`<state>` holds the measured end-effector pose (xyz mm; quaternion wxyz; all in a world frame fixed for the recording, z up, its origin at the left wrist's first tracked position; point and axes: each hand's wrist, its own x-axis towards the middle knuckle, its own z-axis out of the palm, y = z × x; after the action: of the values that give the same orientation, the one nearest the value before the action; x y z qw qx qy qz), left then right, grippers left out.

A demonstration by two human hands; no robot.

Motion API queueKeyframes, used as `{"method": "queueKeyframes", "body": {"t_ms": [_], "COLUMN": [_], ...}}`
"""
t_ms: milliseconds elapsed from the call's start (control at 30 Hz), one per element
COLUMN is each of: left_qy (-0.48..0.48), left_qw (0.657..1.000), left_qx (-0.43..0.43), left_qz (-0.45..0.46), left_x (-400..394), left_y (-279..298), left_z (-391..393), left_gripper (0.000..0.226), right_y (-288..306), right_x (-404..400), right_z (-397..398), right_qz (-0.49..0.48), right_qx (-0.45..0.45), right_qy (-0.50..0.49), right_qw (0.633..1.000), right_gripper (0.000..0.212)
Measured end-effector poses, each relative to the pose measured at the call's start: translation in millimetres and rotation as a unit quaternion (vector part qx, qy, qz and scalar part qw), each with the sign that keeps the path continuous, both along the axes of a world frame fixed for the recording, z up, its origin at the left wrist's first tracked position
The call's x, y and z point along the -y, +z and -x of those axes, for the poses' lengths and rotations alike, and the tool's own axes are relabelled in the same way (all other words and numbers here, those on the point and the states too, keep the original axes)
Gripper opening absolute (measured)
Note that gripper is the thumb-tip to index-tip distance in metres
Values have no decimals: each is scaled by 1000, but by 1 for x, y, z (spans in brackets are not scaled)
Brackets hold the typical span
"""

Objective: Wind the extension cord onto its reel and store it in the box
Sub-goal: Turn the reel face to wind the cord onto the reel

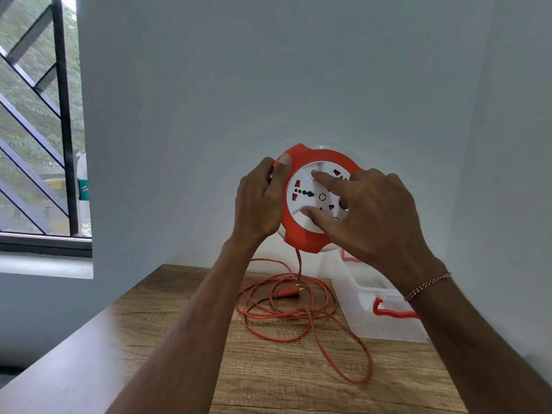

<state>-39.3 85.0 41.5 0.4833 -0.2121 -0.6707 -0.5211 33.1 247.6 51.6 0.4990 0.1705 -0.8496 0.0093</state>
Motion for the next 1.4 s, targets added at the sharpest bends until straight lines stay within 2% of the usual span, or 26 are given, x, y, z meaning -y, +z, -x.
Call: {"method": "queueKeyframes", "body": {"t_ms": [100, 167, 233, 367, 567, 633, 767, 933, 1100, 1233, 1400], "left_qy": [0, 1, 1, -1, 5, 0, -4, -4, -4, 4, -3], "left_qw": [1000, 1000, 1000, 1000, 1000, 1000, 1000, 1000, 1000, 1000, 1000], "left_qx": [1, 3, 5, 1, -1, 2, 7, 3, 0, -2, -4], "left_qz": [-2, -3, -3, -1, 4, 0, -1, 6, 2, 1, 0], "left_x": [1, 1, 1, 1, 0, 0, 2, 0, 1, 2, 0], "left_y": [0, 0, 0, 0, 0, 0, 1, 0, 0, -1, 0], "left_z": [0, 0, 0, 0, -1, -2, -2, -2, 1, 3, 2], "left_gripper": [50, 48, 47, 42, 49, 50, 49, 49, 47, 47, 48], "right_y": [2, 4, 6, 5, 2, 0, -2, 0, 3, 6, 5], "right_x": [-1, -4, -6, 0, 2, 0, -3, -1, -1, -9, -4], "right_z": [-2, -3, -4, -10, -9, -4, 1, 1, -1, -1, -5], "right_qz": [3, -28, -70, -129, -134, -114, -52, 6, 21, -47, -106], "right_qx": [-7, -27, -21, 60, 39, 22, -11, 1, -6, -53, 38], "right_qy": [46, 82, 95, 27, -17, -16, -15, 8, 70, 116, 76], "right_qw": [999, 996, 993, 990, 990, 993, 998, 1000, 997, 991, 991], "right_gripper": [53, 36, 30, 45, 57, 62, 59, 67, 53, 28, 38]}}
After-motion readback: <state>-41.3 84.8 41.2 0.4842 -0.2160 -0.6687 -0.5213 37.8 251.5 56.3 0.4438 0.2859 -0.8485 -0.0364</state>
